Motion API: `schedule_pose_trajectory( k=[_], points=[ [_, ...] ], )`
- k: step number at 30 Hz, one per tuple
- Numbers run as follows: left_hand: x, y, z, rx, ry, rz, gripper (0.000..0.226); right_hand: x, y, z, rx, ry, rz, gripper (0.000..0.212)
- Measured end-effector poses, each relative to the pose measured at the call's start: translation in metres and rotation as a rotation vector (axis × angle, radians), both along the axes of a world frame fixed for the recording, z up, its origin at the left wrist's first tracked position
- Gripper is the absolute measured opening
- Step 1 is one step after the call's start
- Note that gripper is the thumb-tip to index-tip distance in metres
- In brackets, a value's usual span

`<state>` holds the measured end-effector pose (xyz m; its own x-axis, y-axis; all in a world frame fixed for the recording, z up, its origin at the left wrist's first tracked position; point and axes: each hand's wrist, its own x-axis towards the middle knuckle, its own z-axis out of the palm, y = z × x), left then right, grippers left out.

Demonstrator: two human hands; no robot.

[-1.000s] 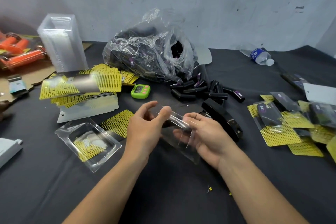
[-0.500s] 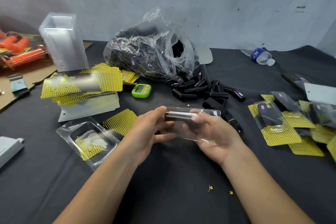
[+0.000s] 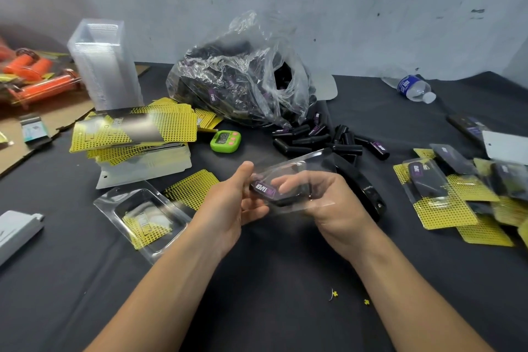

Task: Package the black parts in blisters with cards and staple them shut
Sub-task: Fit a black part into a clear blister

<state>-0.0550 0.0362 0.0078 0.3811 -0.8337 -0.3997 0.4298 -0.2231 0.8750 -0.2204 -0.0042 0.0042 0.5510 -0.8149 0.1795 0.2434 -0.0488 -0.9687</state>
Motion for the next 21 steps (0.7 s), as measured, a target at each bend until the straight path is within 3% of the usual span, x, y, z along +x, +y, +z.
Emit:
schedule_pose_trajectory(
  k=[3, 8, 12, 18, 21],
  points=[
    [0.0013, -0.0032, -0.0029, -0.025, -0.116, 0.104, 0.040, -0.0048, -0.0031, 0.0016, 0.231, -0.086, 0.195, 0.039],
    [0.0017, -0.0036, -0.0073, -0.021, -0.147, 0.132, 0.042, -0.0045, -0.0061, -0.0008, 0.441, -0.207, 0.224, 0.049],
    [-0.0043, -0.0013, -0.0080, -0.045, -0.155, 0.129, 0.039, -0.0027, -0.0023, -0.0025, 0.500, -0.184, 0.187, 0.021],
    [-0.0026, 0.0017, -0.0082, -0.124, -0.158, 0.222, 0.029, 0.0004, -0.0040, -0.0017, 0.590, -0.114, 0.162, 0.040],
    [-0.0014, 0.0023, -0.0098, -0.169, -0.294, 0.333, 0.026, -0.0036, -0.0092, -0.0018, 0.631, -0.123, 0.204, 0.071]
  ],
)
